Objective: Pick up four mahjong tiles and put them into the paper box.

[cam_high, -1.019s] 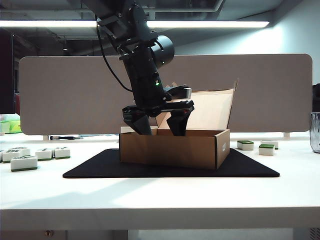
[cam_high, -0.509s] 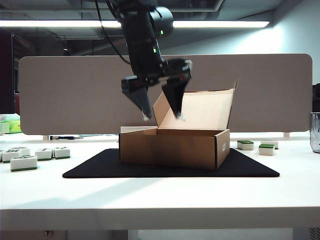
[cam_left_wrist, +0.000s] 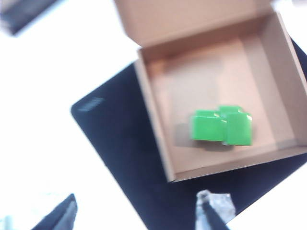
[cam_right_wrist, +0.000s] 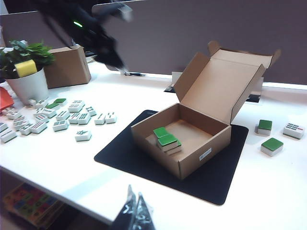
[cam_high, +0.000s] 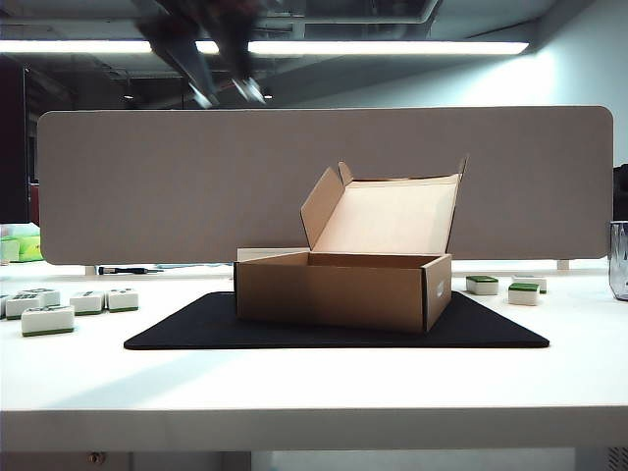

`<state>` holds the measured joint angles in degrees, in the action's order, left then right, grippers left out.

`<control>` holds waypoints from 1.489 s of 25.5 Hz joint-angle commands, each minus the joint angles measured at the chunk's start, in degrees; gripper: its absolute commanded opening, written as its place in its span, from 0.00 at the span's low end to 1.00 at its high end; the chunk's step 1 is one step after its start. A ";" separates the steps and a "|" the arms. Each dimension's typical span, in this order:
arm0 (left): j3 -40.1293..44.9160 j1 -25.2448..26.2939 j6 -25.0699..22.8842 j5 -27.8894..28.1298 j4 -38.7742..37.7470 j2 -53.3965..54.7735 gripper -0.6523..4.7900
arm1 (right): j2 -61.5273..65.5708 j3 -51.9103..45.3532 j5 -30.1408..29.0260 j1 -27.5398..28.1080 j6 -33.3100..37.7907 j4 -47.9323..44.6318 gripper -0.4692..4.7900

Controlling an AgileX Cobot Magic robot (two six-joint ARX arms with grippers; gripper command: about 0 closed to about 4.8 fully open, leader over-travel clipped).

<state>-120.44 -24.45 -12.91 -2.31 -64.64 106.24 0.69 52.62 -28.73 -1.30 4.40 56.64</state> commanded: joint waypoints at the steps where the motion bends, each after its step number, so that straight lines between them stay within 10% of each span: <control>1: 2.95 3.96 -0.26 -0.02 -0.96 -6.64 0.48 | -0.66 -4.59 0.17 0.02 -0.15 -7.39 0.09; 12: 20.98 17.03 -0.55 -0.04 -0.57 -25.35 0.11 | -0.63 -16.68 1.84 0.02 -0.13 -22.69 0.09; 38: 52.17 18.45 -1.44 0.13 2.78 -64.08 0.11 | -0.63 -17.62 2.67 0.02 -0.17 -22.18 0.09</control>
<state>-68.95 -5.96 -14.55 -2.13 -62.57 42.41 0.64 34.79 -26.59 -1.30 4.38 35.00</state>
